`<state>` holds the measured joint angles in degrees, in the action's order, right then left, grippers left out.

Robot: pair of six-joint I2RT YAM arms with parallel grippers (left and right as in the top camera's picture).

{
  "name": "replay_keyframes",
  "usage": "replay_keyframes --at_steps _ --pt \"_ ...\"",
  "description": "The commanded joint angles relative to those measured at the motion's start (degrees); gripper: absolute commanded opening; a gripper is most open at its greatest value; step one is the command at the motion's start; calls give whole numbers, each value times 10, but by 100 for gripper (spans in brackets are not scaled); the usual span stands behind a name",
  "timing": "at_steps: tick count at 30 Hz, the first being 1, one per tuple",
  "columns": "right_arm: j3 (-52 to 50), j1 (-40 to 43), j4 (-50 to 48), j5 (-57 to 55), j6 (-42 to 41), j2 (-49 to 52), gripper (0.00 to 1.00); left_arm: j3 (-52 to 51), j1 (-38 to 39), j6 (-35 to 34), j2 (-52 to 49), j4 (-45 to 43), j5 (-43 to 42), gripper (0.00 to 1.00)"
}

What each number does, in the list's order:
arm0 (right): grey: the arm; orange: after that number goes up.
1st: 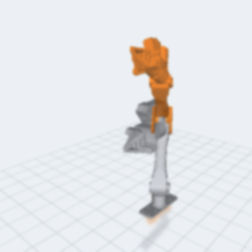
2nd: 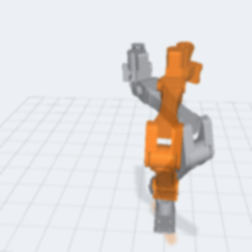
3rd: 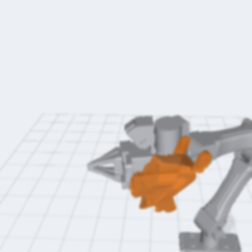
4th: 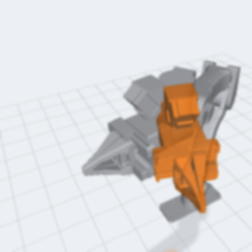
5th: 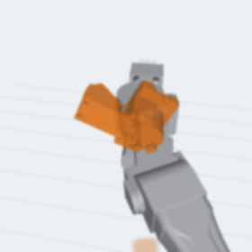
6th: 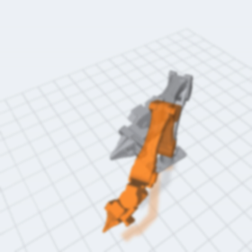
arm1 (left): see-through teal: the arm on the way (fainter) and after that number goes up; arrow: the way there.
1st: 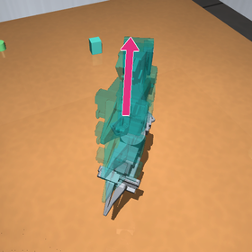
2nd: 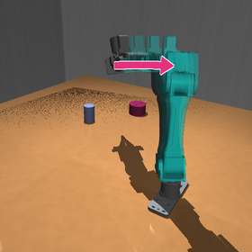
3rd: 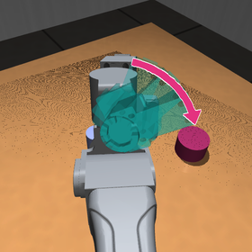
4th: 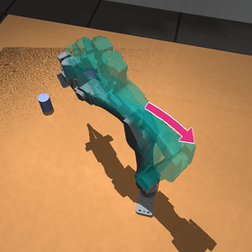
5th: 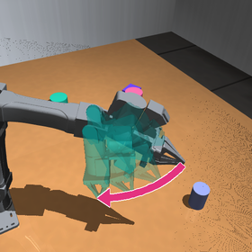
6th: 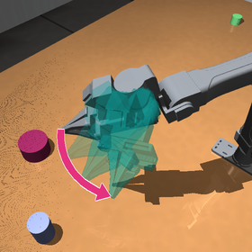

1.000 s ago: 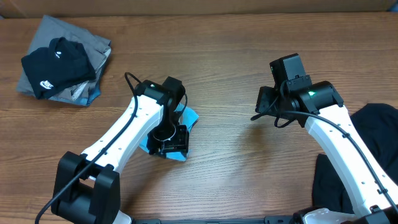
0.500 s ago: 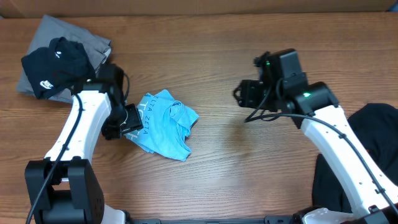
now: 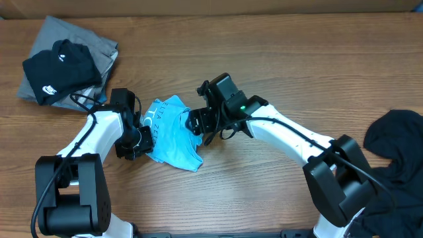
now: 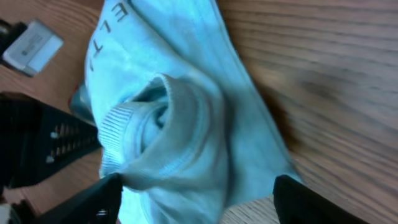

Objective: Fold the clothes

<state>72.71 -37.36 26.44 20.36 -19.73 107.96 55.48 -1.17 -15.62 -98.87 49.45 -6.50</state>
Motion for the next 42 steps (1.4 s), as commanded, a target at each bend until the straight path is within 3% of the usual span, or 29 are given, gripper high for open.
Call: replay_keyframes --at_steps 1,3,5,7,8,9,11,14,16,17,19,20,21,25,29,32,35,37,39,41,42 --pt "2 -19 -18 6 10 -4 80 -6 -1 15 -8 -2 -6 34" --pt "2 -24 -17 -12 9 -1 76 -6 -1 15 -8 -2 -6 34" --pt "2 -24 -20 -30 9 8 61 -6 -1 15 -8 -2 -6 34" --pt "2 -24 -25 -43 6 23 52 -6 -1 15 -8 -2 -6 34" --pt "2 -24 -26 -48 7 33 44 -6 -1 15 -8 -2 -6 34" --pt "2 -23 -19 -54 7 34 29 -6 -1 15 -8 -2 -6 34" --pt "5 -16 -2 -67 7 27 13 -6 -1 15 -8 -2 -6 35" --pt "22 7 44 -86 29 1 5 -6 -1 15 -8 -2 -6 35" --pt "31 27 85 -140 31 -17 5 -6 -1 15 -8 -2 -6 35" --pt "31 38 99 -162 31 -24 13 -6 -1 15 -8 -3 -6 36" --pt "31 50 111 -164 31 -27 45 -6 -1 15 -8 -3 -6 36" --pt "31 55 118 -165 34 -27 57 -6 -1 15 -8 -3 -5 36" --pt "31 59 123 -165 35 -27 59 -6 -1 15 -8 -3 -6 36" --pt "32 71 141 -133 37 -30 60 -6 -1 15 -8 -3 -5 37" --pt "32 71 141 11 94 -44 59 -6 -1 15 -8 -3 -6 38" --pt "32 71 119 64 95 -44 66 -6 -1 15 -8 -4 -6 39" --pt "22 48 95 60 93 -42 70 -6 -1 15 -8 -2 -7 51" --pt "10 35 78 47 87 -42 64 -4 -1 15 -8 3 -9 52" --pt "-9 17 60 -20 40 -38 47 18 -8 13 -7 32 -11 51" --pt "-19 10 52 -50 18 -31 44 43 -16 13 -7 59 -11 50" --pt "-25 9 41 -51 17 -24 49 71 -26 14 -7 82 -13 51"
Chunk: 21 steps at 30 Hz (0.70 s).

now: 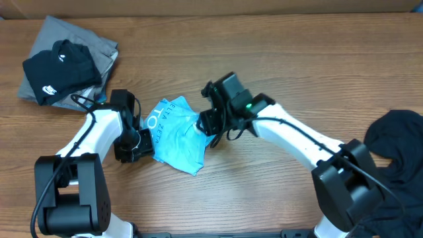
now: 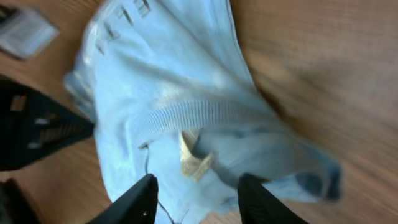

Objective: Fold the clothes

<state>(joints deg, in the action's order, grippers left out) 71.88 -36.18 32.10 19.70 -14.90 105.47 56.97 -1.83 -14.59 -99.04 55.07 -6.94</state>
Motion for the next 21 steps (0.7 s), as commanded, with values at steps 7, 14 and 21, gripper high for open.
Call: replay_keyframes --at_steps 7,14,21 --pt "-23 -2 -41 -46 -35 21 63 117 -31 59 -7 31 -29 68" --pt "-39 -1 -13 -46 -38 21 4 79 -30 71 -7 -31 -19 64" --pt "-15 20 127 -61 -70 21 50 79 -30 108 -7 -31 -19 55"
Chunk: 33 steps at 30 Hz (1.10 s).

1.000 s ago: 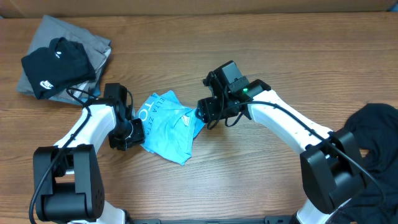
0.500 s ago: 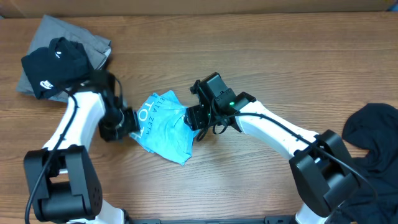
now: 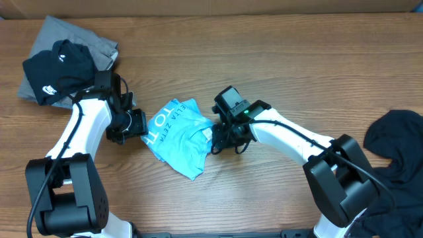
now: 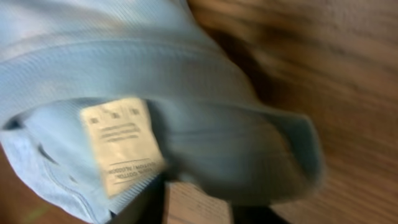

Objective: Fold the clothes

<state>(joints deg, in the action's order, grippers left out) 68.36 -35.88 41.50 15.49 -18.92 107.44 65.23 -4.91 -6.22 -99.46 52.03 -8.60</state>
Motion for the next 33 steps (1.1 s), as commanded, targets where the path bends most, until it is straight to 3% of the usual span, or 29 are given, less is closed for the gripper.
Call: replay_keyframes --at_steps 1,5,7,9,11,13,19,24,29,33 --pt "32 26 60 -31 -43 2 50 -4 0 24 -3 2 -4 54" --pt "83 68 138 -25 -16 -16 50 3 -4 35 -2 22 -7 67" --pt "104 75 129 67 63 -38 48 25 -10 35 -2 37 -10 70" --pt "114 73 99 138 91 -56 45 48 -15 35 -2 49 -34 73" --pt "114 66 63 159 81 -61 41 56 -16 30 -2 50 -61 79" --pt "111 52 19 154 54 -54 30 52 -16 -17 -2 50 -89 87" --pt "81 -1 -64 124 8 25 27 2 -16 -110 -2 49 -90 100" --pt "81 -6 -71 125 -49 118 21 -83 -16 -166 -2 -28 -145 100" --pt "81 -7 -68 127 -52 131 20 -148 -13 -242 -3 -100 -162 100" --pt "81 -8 -66 127 -52 131 20 -211 -9 -296 -3 -204 -237 100"
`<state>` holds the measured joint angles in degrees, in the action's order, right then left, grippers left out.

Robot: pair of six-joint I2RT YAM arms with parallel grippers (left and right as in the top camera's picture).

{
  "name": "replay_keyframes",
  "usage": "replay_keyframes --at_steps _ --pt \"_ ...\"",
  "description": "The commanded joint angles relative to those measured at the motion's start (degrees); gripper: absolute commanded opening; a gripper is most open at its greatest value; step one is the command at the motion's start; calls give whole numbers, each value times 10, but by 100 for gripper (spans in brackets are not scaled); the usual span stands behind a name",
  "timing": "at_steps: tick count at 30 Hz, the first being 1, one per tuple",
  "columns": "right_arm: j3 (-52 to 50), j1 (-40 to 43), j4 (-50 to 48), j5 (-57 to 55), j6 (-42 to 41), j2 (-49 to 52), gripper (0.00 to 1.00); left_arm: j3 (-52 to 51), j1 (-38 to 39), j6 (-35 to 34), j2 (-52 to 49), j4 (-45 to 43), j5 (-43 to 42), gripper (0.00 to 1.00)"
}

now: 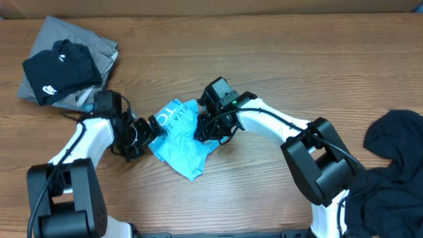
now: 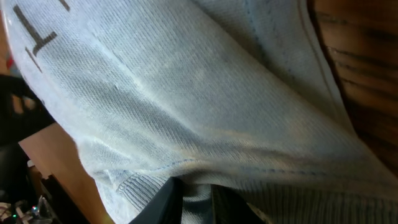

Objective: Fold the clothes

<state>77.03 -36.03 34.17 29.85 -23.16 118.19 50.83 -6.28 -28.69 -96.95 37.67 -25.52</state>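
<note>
The light blue shirt [image 1: 184, 140] with dark lettering lies crumpled in the middle of the table. My left gripper [image 1: 149, 127] is at its left edge and appears shut on that edge. On the shirt's right part, my right gripper [image 1: 202, 131] is pressed down into the cloth. Blue knit [image 2: 205, 93] fills the right wrist view, and a ribbed fold of it is pinched between the dark fingers [image 2: 166, 200] of my right gripper [image 2: 196, 202], which is shut on it.
A folded stack of a black garment [image 1: 56, 63] on a grey one [image 1: 99, 49] sits at the far left corner. At the right edge a heap of black clothing [image 1: 390, 149] spills off the table.
My right gripper has moved left and further onto the shirt, with cloth now bunched between its fingers. The left gripper has moved down and right along the shirt's left edge. The shirt is more bunched.
The shirt lay crumpled between both grippers, the right one open above its collar. Then the right fingers stood closer together over the collar and label. Then the left gripper was higher up, the shirt stretched out, the right gripper at its right edge. Now both are closer in.
</note>
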Motion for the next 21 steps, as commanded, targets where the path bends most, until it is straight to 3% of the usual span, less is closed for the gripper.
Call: replay_keyframes --at_steps 1,9,12,17,21 --pt "-6 -6 6 -17 -9 23 20 -80 8 -89 -28 -83 -77 100" --pt "-6 -6 6 -17 -9 23 20 -113 85 -168 -28 -192 -90 96" --pt "-6 -6 7 -17 -9 23 20 -113 108 -194 -28 -200 -80 89" --pt "-6 -6 18 -17 -9 23 19 -113 109 -198 -28 -197 -69 42" --pt "-4 -1 42 -17 -9 15 16 -113 94 -195 -28 -197 -69 19"
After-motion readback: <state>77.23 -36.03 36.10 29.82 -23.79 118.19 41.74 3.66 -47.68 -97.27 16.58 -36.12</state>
